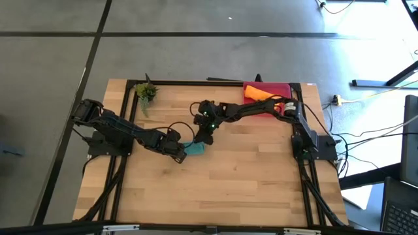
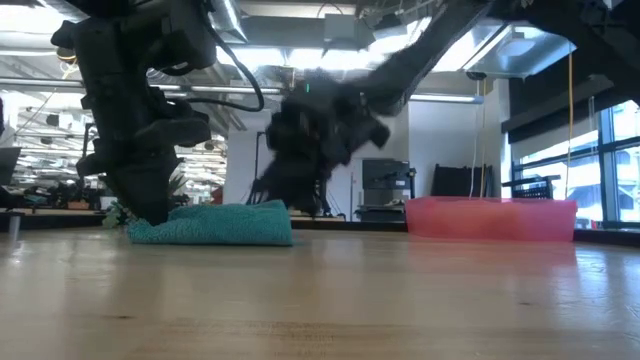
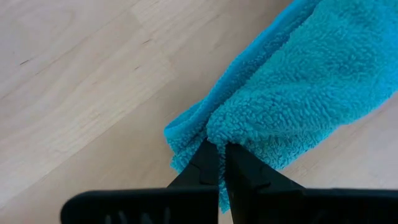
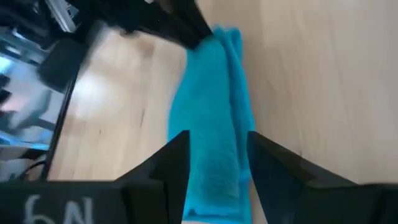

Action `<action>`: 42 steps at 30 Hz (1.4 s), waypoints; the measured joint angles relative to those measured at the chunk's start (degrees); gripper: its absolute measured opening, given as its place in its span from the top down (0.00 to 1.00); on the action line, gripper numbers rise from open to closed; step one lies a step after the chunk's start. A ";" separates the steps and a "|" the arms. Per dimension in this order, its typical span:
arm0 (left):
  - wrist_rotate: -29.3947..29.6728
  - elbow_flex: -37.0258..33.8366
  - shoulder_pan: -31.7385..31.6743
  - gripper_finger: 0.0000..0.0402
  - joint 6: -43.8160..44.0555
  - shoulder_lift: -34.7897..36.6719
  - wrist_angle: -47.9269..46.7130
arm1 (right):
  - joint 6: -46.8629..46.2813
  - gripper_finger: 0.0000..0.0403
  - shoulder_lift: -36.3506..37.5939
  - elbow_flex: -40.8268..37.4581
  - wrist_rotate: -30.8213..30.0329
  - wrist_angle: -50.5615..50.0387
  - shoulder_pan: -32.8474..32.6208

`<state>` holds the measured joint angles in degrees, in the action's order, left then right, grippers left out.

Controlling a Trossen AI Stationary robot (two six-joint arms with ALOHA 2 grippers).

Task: Roll microfiber towels into tight, uniform cylinder then place into a basket
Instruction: Roll the folded blue microfiber towel, then put the rolled blue microfiber towel into the red bin

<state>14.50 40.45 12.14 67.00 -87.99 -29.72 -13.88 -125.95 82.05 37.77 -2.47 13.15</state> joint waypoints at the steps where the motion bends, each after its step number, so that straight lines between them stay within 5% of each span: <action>1: 0.00 0.00 0.00 1.00 0.00 0.00 0.00 | 1.75 0.61 0.99 0.17 -1.19 -0.58 -0.20; 14: 0.13 -0.04 0.02 1.00 0.06 0.00 0.42 | 23.54 0.61 6.69 0.18 -17.41 -10.77 -11.71; 22: 0.20 -0.04 0.02 1.00 0.33 0.00 0.53 | 30.48 0.61 6.82 0.21 -36.54 -8.02 -17.06; 42: 0.55 -0.01 0.03 1.00 0.32 0.00 0.97 | 30.55 0.61 6.91 0.29 -37.23 -8.09 -17.14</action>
<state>15.05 40.43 12.18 67.32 -87.99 -28.75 16.67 -119.04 82.35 0.54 -10.57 -3.99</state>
